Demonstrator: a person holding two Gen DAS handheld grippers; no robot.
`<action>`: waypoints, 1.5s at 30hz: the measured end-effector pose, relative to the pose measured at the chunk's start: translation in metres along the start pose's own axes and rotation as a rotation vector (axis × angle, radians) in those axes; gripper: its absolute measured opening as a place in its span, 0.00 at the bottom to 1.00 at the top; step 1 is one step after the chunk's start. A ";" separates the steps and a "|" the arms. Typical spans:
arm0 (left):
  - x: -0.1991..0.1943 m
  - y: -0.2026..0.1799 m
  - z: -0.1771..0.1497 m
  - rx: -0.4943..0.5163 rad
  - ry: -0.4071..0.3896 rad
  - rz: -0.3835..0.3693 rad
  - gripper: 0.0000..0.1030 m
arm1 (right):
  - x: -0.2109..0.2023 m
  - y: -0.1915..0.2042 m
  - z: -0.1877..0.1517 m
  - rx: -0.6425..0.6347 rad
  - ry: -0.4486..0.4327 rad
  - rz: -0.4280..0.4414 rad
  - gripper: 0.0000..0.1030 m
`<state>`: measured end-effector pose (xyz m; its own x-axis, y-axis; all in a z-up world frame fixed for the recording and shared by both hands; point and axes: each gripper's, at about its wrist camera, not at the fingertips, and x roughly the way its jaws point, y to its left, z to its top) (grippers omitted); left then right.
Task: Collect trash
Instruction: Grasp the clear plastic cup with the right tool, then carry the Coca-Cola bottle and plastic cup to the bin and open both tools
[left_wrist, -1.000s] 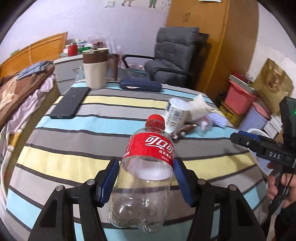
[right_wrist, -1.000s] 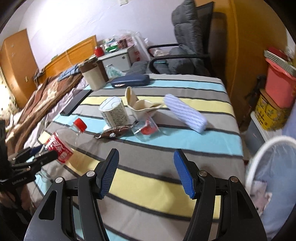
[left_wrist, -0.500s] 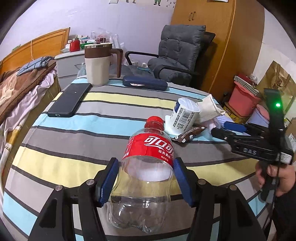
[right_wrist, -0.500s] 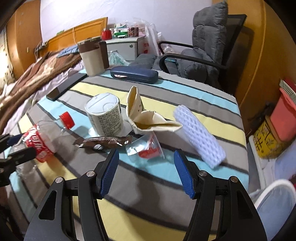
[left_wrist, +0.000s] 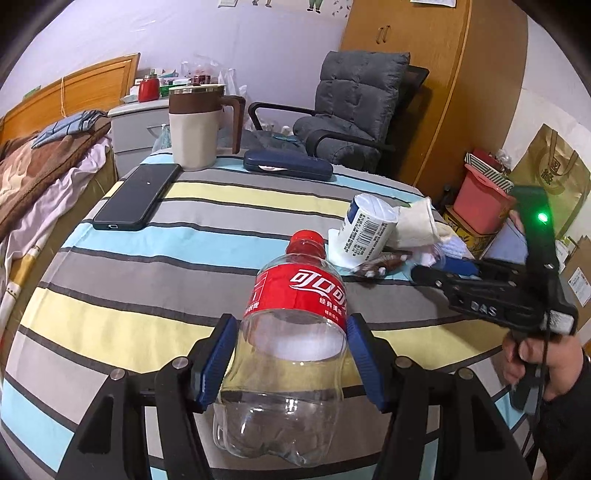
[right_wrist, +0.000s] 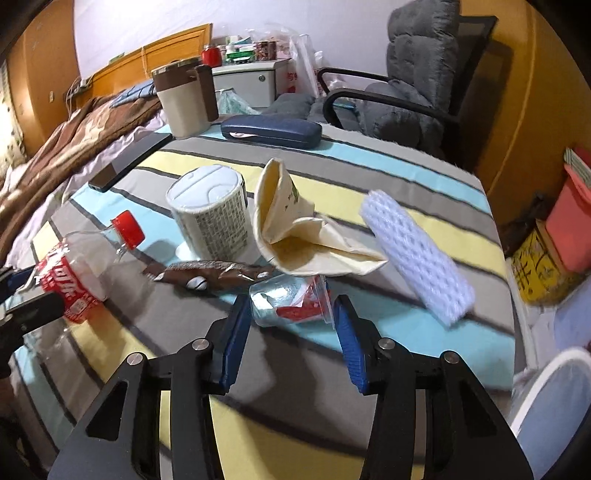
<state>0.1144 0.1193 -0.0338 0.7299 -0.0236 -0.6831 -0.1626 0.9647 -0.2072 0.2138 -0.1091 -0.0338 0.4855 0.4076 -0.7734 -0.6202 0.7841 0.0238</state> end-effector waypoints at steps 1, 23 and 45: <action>-0.001 -0.001 -0.001 -0.001 0.000 0.000 0.59 | -0.003 0.000 -0.002 0.012 -0.004 0.006 0.47; -0.031 -0.052 -0.025 0.073 0.014 -0.054 0.58 | -0.065 0.000 -0.051 0.163 -0.080 0.037 0.47; -0.028 -0.128 -0.018 0.184 0.011 -0.162 0.58 | -0.101 -0.031 -0.077 0.255 -0.153 -0.035 0.47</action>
<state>0.1029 -0.0083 -0.0008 0.7295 -0.1839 -0.6588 0.0806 0.9796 -0.1843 0.1359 -0.2107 -0.0052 0.6030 0.4287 -0.6728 -0.4357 0.8834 0.1723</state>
